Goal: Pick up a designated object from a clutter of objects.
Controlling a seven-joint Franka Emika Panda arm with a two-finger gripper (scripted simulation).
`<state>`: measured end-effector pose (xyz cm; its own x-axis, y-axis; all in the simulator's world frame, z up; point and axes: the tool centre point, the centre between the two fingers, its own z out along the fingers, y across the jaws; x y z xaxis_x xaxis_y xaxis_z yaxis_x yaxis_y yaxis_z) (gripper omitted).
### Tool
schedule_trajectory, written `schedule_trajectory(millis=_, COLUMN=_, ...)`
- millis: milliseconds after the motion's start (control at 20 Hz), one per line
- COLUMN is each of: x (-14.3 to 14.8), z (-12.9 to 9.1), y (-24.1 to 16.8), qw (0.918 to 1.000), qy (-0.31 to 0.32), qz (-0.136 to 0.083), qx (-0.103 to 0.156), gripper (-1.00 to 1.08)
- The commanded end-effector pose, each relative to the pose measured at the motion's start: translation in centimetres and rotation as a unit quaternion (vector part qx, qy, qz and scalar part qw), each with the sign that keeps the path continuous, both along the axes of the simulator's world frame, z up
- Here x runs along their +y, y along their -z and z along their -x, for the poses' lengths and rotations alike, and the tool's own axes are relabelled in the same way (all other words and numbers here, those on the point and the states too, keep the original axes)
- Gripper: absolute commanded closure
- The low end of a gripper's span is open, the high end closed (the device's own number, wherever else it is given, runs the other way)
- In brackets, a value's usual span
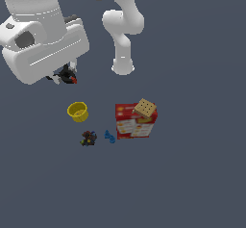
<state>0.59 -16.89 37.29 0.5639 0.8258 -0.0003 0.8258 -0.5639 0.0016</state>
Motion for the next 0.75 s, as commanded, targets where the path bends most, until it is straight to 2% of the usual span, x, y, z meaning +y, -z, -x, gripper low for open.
schedule_trajectory(millis=0, x=0.5, z=0.2, y=-2.1, qw=1.0000, qy=0.000, qz=0.000, qx=0.001, gripper=1.08)
schedule_trajectory(millis=350, x=1.2, z=0.4, y=-6.0, qw=1.0000, qy=0.000, qz=0.000, qx=0.001, gripper=1.08)
schedule_trajectory(millis=700, x=1.4, z=0.4, y=-7.2, qw=1.0000, qy=0.000, qz=-0.001, qx=0.001, gripper=1.08)
